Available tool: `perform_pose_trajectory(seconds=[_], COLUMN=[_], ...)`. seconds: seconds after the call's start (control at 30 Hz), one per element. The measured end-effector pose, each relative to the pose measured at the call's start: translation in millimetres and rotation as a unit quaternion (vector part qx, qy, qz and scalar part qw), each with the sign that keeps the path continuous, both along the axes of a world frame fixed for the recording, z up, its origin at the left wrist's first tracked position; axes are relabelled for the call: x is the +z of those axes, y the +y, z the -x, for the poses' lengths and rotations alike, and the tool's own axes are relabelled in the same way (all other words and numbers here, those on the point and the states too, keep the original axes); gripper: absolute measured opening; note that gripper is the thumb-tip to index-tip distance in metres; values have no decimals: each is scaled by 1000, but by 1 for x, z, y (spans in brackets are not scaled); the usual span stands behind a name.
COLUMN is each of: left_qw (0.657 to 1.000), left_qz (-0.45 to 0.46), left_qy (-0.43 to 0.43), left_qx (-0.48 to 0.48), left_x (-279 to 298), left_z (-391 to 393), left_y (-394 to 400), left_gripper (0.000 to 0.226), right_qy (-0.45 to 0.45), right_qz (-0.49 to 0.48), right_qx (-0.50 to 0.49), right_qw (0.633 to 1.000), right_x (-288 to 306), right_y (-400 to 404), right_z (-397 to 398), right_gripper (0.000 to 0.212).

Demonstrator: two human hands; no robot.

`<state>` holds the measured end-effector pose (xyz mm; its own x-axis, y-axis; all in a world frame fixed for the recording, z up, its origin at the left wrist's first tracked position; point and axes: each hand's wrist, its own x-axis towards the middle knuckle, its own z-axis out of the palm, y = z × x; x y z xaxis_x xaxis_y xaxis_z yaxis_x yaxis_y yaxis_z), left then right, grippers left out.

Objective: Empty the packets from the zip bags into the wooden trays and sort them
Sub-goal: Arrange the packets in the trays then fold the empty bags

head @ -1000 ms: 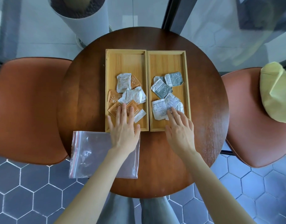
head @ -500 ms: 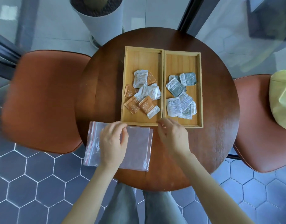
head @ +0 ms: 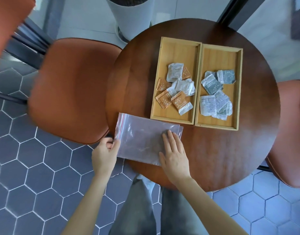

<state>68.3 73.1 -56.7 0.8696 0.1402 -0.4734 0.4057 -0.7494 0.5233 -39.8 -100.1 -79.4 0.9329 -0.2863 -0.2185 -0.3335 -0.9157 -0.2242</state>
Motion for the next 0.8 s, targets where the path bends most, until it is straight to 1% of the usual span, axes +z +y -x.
perform_pose_trajectory(seconds=[0.07,0.17,0.23,0.33,0.4,0.47,0.6,0.67,0.73,0.8], left_qw=[1000,999,998,996,994,992,971,963,969,978], left_qz=[10,27,56,74,90,126,215,227,219,204], left_qy=[-4,-17,-17,-37,-38,-24,42,58,46,8], left_qx=[16,15,1,-37,-41,-15,96,129,105,34], left_x=[5,9,10,9,9,11,8,6,13,27], left_z=[1,1,-2,-9,-15,-19,-17,-16,-14,-11], left_y=[-1,-6,-11,-21,-26,-28,-24,-19,-17,-19], left_gripper=[26,22,20,28,24,19,14,17,16,21], right_qy=[9,29,44,47,43,42,37,37,38,25], right_qz=[7,31,38,40,41,40,38,27,-9,-63], right_qx=[7,20,22,9,1,-3,3,4,-6,-21], right_qw=[1000,999,998,998,998,998,999,999,999,997], right_x=[0,0,-1,-3,-4,-5,-4,-1,5,11], right_y=[-1,-1,1,4,6,6,4,3,0,-5], right_z=[1,2,2,2,1,1,2,2,-2,-7], right_gripper=[58,53,54,54,55,56,55,54,52,46])
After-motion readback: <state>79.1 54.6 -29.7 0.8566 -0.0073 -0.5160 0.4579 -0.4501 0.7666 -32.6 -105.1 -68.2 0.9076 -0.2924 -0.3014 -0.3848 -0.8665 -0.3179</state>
